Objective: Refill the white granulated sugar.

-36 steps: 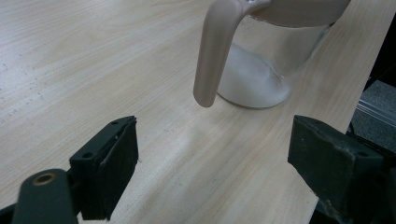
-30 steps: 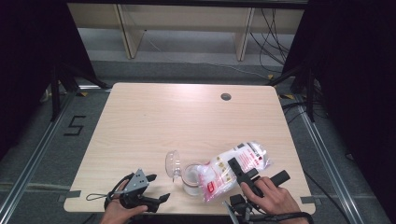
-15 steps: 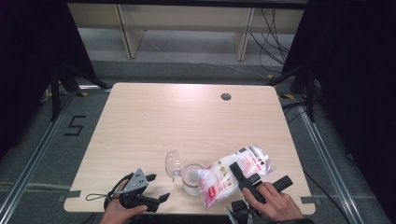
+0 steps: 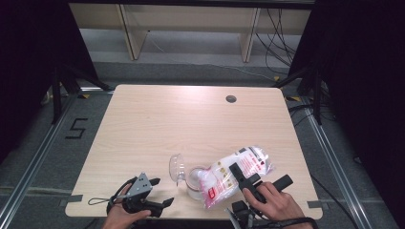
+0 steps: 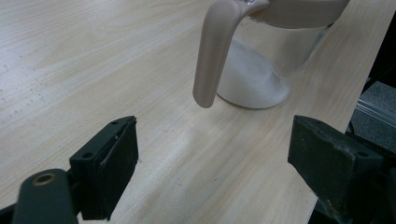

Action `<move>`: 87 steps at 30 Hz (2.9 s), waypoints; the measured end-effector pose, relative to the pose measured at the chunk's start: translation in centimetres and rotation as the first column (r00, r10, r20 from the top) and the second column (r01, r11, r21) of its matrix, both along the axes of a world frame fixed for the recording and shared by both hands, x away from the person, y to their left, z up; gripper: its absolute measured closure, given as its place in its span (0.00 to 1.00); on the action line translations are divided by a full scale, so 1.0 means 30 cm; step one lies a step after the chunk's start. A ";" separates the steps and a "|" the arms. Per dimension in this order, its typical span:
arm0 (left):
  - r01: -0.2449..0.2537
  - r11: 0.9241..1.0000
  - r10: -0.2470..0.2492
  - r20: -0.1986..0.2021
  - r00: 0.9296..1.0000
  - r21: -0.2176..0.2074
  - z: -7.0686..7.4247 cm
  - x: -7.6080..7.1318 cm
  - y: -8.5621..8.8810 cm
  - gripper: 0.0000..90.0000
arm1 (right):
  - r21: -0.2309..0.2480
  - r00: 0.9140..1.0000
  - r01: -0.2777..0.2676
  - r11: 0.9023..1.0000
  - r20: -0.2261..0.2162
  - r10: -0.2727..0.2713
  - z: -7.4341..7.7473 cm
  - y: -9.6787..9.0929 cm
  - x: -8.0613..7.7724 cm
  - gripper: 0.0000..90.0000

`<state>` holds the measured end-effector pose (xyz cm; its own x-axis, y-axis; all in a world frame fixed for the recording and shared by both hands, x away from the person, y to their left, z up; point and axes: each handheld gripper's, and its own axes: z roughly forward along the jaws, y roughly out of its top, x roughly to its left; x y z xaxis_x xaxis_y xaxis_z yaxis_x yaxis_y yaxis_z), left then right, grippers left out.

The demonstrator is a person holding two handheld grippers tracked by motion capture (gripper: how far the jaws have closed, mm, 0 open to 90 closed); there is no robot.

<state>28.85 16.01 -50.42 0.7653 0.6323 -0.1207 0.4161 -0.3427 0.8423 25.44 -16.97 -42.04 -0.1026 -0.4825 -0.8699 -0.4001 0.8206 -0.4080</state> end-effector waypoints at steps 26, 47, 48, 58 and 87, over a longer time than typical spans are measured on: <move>-0.015 1.000 0.015 -0.005 1.000 -0.019 -0.001 -0.003 -0.002 0.18 | -0.017 0.999 0.045 0.999 -0.006 -0.045 -0.005 -0.059 -0.034 0.72; -0.006 1.000 0.006 -0.002 1.000 -0.009 -0.002 0.001 0.000 0.18 | -0.051 1.000 0.003 0.999 0.010 -0.002 -0.001 -0.014 -0.042 0.72; -0.003 1.000 0.003 0.003 1.000 -0.006 -0.002 0.002 0.001 0.18 | -0.068 1.000 -0.003 0.998 0.009 0.004 0.002 -0.009 -0.043 0.72; -0.012 1.000 0.012 -0.005 1.000 -0.015 -0.001 -0.002 -0.002 0.18 | -0.068 1.000 -0.024 0.997 0.006 0.025 -0.004 0.014 -0.037 0.72; -0.009 1.000 0.009 0.005 1.000 0.003 0.003 0.000 0.005 0.18 | -0.037 1.000 0.031 0.999 0.000 -0.031 0.004 -0.036 -0.039 0.73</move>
<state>28.86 16.16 -50.33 0.7605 0.6391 -0.1149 0.4144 -0.3413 0.8437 24.28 -18.03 -41.91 -0.1185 -0.5113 -0.8512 -0.3750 0.8168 -0.4384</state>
